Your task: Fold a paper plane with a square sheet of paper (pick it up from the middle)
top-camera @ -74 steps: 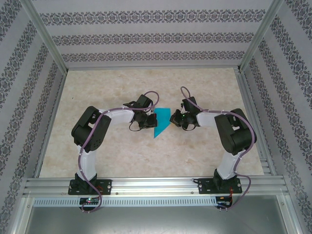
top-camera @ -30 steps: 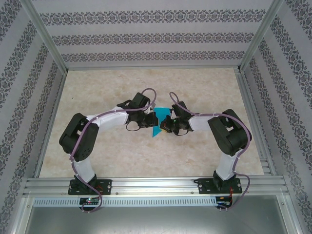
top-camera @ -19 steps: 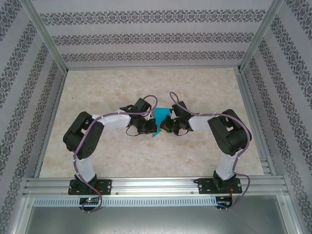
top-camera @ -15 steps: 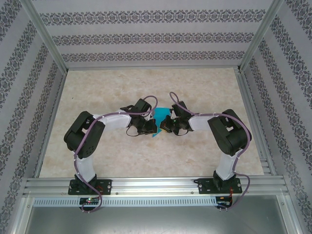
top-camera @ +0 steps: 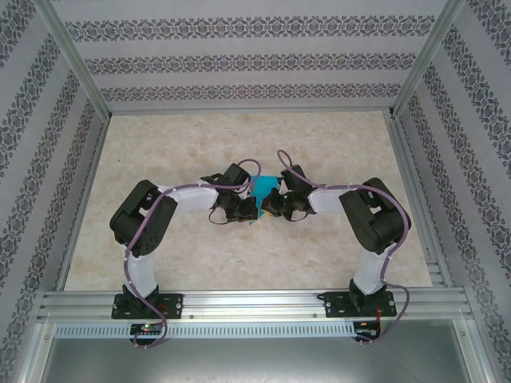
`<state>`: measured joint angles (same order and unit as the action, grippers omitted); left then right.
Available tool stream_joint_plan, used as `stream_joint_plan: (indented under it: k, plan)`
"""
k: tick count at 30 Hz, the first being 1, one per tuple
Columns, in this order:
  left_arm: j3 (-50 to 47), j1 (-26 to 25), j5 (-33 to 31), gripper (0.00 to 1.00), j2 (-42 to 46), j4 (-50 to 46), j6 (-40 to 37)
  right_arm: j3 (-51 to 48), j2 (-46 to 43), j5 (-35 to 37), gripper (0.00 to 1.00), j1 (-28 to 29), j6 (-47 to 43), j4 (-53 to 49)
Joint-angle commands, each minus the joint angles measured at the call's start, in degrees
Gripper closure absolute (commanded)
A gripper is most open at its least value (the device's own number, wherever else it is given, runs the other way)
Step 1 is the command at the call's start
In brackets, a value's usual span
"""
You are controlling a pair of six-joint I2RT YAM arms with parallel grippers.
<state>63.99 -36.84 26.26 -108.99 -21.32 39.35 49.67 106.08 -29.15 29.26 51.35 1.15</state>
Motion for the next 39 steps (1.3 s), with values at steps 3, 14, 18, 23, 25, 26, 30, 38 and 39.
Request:
stream_joint_plan:
  k: [3,14,18,23,25,26,30,38,39]
  plan:
    - [-1.4,-0.5,-2.2,0.93,0.4,-2.5,-0.4,-0.5,3.1,3.2,1.00,0.5,-0.2,-3.8]
    - [-5.7,-0.5,-2.2,0.93,2.5,-1.5,0.5,-0.5,3.3,3.4,1.00,0.1,-1.1,-4.8]
    - [-7.9,-0.5,-1.6,0.93,4.4,-2.0,0.3,-0.4,3.2,3.5,1.00,-0.1,-1.3,-5.3]
    - [-9.1,-0.5,-0.7,0.93,6.5,-3.8,-1.6,-0.2,3.1,3.6,1.00,-0.3,-1.8,-6.0]
    - [-8.7,-0.6,-0.2,0.93,7.6,-4.0,-2.1,-0.2,3.1,3.8,1.00,-0.3,-2.0,-6.3]
    - [-8.2,-0.5,-0.2,0.93,8.3,-4.2,-2.4,-0.2,3.1,3.7,1.00,-0.4,-1.9,-6.3]
    - [-6.5,-0.6,0.8,0.93,11.2,-1.2,-1.8,-0.2,3.1,3.7,1.00,-0.4,-2.0,-6.3]
    - [-4.2,-0.6,-0.7,0.94,7.8,4.5,0.5,0.3,3.3,2.9,1.00,-0.4,-1.9,-5.9]
    - [-4.1,-0.5,-0.8,0.94,7.0,5.0,0.6,0.3,3.2,2.7,1.00,-0.4,-1.9,-5.9]
